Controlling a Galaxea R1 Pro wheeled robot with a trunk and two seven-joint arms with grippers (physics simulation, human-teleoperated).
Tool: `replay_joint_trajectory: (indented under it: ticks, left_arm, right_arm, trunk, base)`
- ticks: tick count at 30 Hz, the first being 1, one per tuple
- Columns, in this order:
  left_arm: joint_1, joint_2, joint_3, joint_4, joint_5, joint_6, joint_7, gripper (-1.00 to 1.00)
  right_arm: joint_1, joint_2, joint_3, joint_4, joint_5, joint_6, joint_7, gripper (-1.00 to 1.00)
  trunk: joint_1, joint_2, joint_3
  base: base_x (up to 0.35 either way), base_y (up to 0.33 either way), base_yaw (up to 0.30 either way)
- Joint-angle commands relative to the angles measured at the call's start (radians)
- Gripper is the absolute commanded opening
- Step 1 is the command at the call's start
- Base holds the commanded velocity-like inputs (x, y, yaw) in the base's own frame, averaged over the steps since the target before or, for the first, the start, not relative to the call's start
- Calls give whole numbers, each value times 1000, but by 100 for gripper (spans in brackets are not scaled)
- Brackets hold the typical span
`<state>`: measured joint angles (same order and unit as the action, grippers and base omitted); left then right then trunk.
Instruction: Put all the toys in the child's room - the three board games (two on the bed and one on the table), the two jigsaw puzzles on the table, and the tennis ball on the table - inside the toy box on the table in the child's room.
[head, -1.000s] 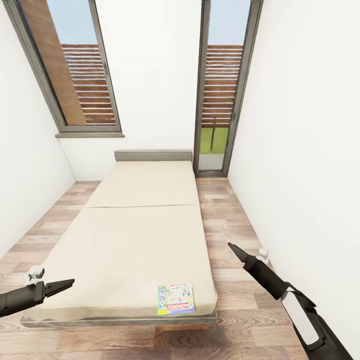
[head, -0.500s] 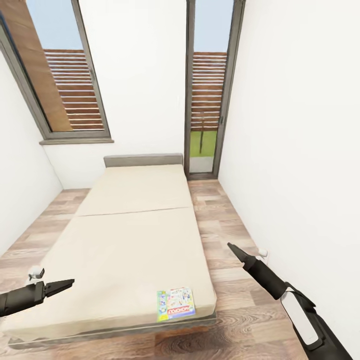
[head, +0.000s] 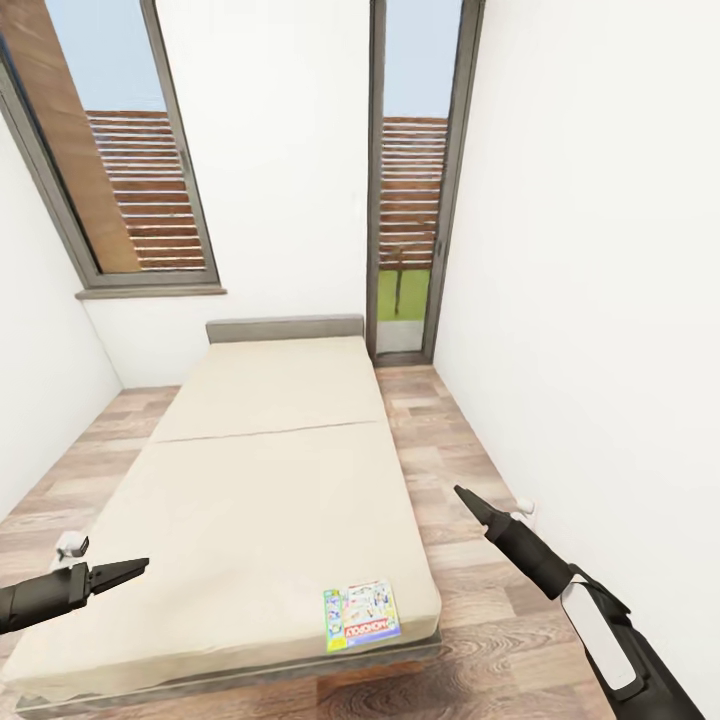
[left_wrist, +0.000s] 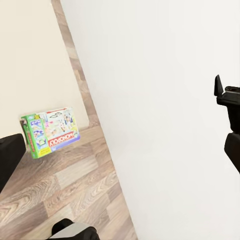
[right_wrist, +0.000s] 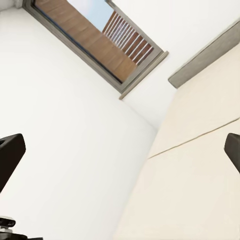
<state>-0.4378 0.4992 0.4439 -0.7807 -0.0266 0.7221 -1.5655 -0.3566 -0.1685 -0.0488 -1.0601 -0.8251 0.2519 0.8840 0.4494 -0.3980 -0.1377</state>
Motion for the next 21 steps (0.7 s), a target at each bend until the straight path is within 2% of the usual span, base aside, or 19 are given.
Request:
replay_joint_trajectory:
  ticks: [1,12,21]
  left_arm:
    - [-1,0,1,0,-3,11,-5,100]
    - [-1,-1,1,0,-3,12,-5,100]
    - [-1,-1,0,0,-3,13,-5,100]
  right_arm:
    - [-1,0,0,0,-9,10,2,100]
    - [-1,0,1,0,-8,9,-1,100]
    - [-1,0,0,0,-8,10,-2,100]
  trunk:
    - [1,-2,0]
    - [1,-2,18]
    - [1,-2,22]
  base:
    - [16,-14,35]
    - [61,-127,56]
    - [28,96,10]
